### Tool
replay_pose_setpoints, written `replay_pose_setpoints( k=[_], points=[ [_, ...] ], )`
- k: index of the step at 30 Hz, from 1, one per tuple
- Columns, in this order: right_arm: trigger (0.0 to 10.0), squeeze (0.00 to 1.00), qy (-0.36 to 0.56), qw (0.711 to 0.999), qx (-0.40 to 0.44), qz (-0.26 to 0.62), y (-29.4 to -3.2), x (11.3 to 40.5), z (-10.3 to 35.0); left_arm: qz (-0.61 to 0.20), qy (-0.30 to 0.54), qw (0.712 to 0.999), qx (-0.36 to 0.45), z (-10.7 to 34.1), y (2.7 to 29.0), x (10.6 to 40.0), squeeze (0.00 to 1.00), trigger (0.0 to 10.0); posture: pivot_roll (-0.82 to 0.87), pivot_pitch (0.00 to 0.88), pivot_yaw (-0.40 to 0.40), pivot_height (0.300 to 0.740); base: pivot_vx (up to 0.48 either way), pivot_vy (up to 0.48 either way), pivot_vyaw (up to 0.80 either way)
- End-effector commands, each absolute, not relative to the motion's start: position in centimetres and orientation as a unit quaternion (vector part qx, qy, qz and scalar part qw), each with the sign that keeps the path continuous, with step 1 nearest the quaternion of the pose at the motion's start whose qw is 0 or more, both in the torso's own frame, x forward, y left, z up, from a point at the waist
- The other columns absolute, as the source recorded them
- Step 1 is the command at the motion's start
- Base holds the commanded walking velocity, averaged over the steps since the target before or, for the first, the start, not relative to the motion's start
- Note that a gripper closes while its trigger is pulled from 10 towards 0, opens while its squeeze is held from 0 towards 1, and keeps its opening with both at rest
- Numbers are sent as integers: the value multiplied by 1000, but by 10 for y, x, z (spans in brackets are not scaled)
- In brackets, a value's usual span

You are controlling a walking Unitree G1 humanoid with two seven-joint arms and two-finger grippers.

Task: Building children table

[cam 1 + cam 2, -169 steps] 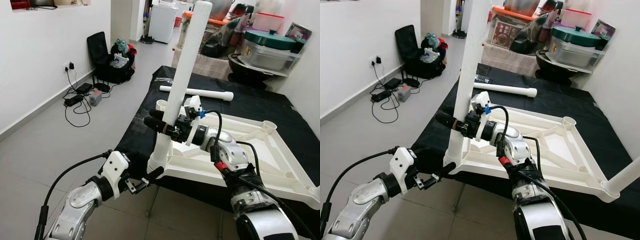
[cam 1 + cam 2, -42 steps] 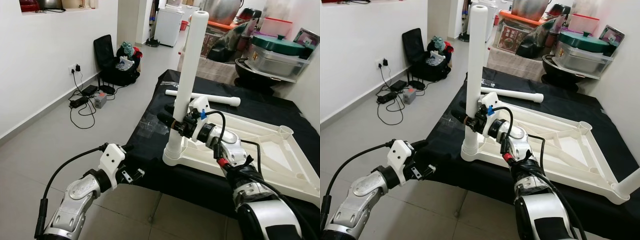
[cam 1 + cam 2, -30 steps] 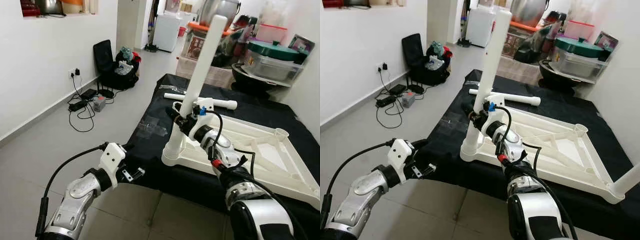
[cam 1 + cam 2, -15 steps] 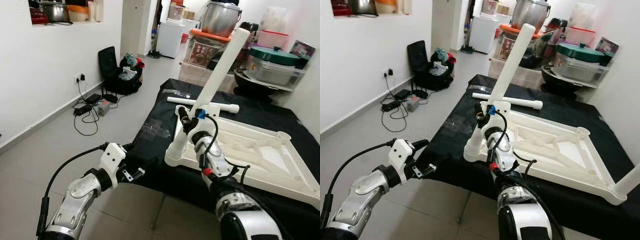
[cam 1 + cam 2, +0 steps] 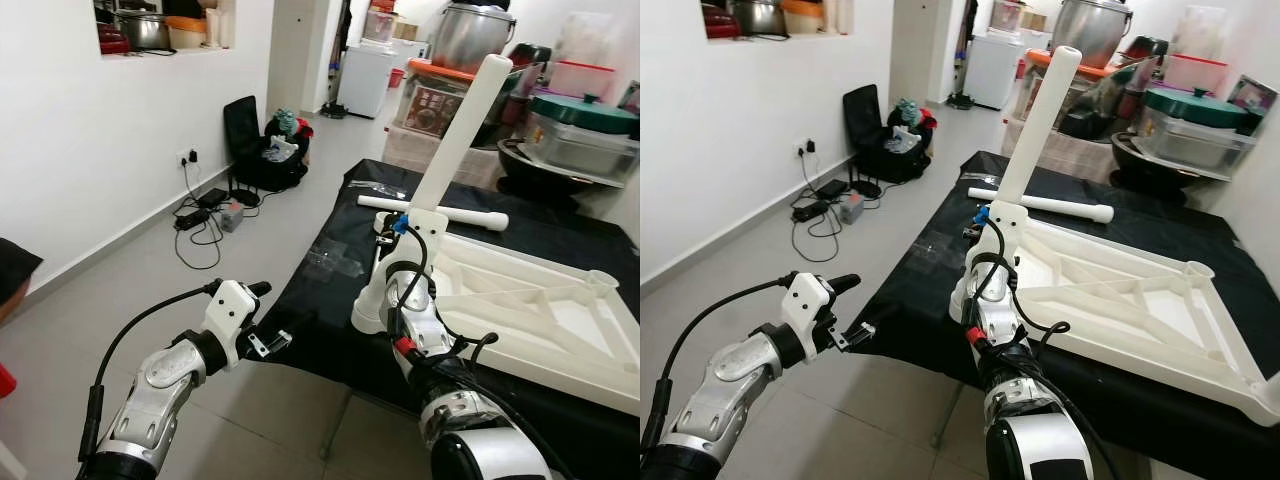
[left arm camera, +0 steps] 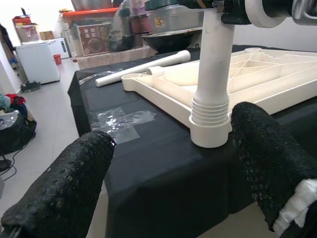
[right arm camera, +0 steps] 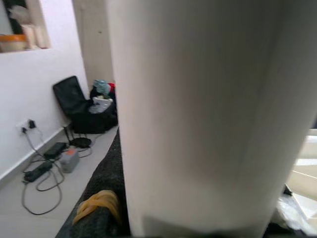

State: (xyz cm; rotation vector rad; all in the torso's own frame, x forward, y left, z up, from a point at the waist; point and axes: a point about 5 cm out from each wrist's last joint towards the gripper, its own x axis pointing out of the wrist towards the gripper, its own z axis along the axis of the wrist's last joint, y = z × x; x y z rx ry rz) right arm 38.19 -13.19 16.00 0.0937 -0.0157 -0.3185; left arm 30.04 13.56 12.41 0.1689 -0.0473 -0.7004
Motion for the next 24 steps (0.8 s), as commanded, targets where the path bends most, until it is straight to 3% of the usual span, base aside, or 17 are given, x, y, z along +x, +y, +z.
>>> replay_pose_setpoints(
  k=[1,8,24],
  points=[
    [10000,0,154,963,-5,-221,-157,360,93,-349,-28,933,82,125,129,302,0,10000,104,0,-132,740,0,0,0],
    [10000,0,178,952,-54,-242,-150,362,101,-344,-23,935,82,122,131,301,0,10000,99,0,-130,740,0,0,0],
    [10000,0,215,933,-32,-287,-156,357,102,-345,-18,935,84,120,132,301,0,10000,92,0,-120,740,0,0,0]
  ],
)
